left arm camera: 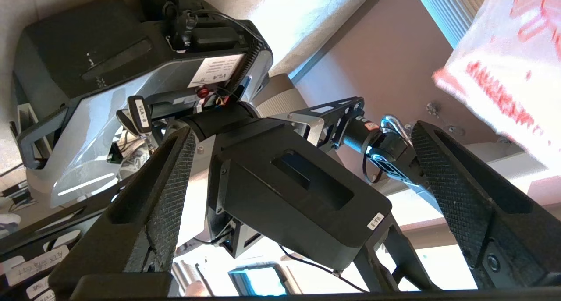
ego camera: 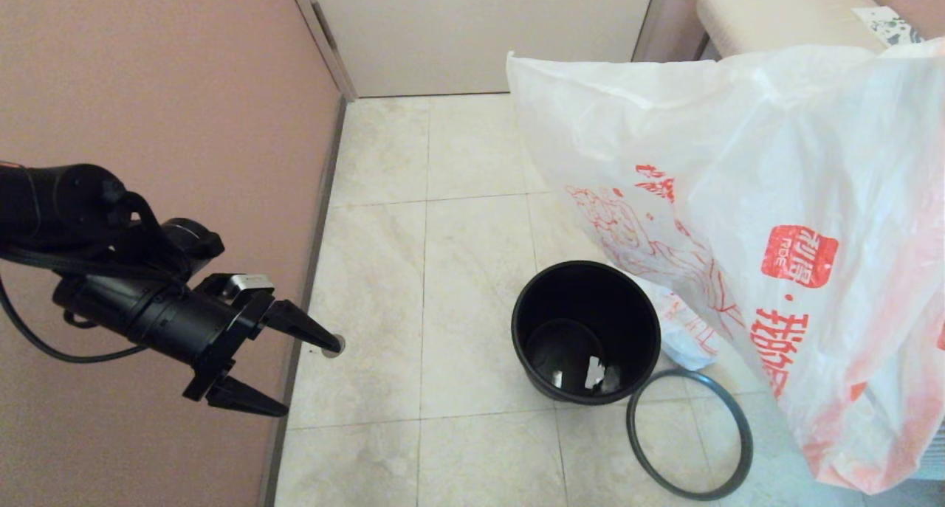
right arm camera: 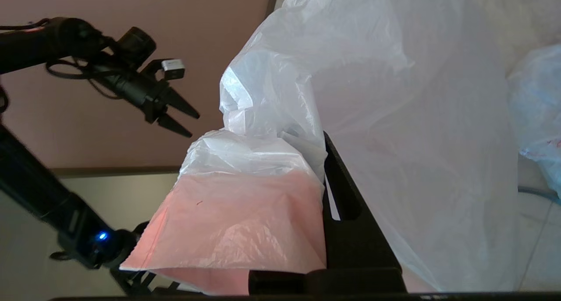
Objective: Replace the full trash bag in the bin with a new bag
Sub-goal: Put the new garbage bag on the trash can
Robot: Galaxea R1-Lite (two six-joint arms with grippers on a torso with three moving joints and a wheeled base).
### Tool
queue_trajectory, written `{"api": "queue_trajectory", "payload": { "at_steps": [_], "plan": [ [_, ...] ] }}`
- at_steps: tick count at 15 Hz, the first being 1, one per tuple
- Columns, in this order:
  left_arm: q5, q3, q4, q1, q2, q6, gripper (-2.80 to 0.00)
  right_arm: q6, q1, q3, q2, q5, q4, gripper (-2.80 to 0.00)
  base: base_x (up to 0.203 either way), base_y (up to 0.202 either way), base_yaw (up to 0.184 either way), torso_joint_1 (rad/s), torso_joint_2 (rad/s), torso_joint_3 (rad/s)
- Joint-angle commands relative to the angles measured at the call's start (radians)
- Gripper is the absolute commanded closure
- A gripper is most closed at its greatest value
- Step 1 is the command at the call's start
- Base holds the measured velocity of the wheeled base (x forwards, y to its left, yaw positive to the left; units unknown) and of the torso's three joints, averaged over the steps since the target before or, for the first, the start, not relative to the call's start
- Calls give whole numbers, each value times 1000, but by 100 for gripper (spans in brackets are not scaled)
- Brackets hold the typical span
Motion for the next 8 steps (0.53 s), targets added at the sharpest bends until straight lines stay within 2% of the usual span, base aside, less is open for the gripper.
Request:
{"api": "queue_trajectory", "payload": {
  "at_steps": [1, 5, 7, 8],
  "plan": [
    [-4, -2, 8, 0, 1, -4, -280, 25, 2, -56, -8, 3, 50, 0, 0, 0, 0, 0, 0, 0],
    [-6, 15, 8, -1, 16, -7, -280, 42, 42, -153, -10, 2, 74, 0, 0, 0, 0, 0, 0, 0],
    [-6, 13, 7, -1, 19, -6, -280, 49, 42, -145, -16, 2, 87, 0, 0, 0, 0, 0, 0, 0],
    [-5, 8, 7, -1, 19, -6, -280, 82, 42, -137, -19, 2, 91, 0, 0, 0, 0, 0, 0, 0]
  ]
}}
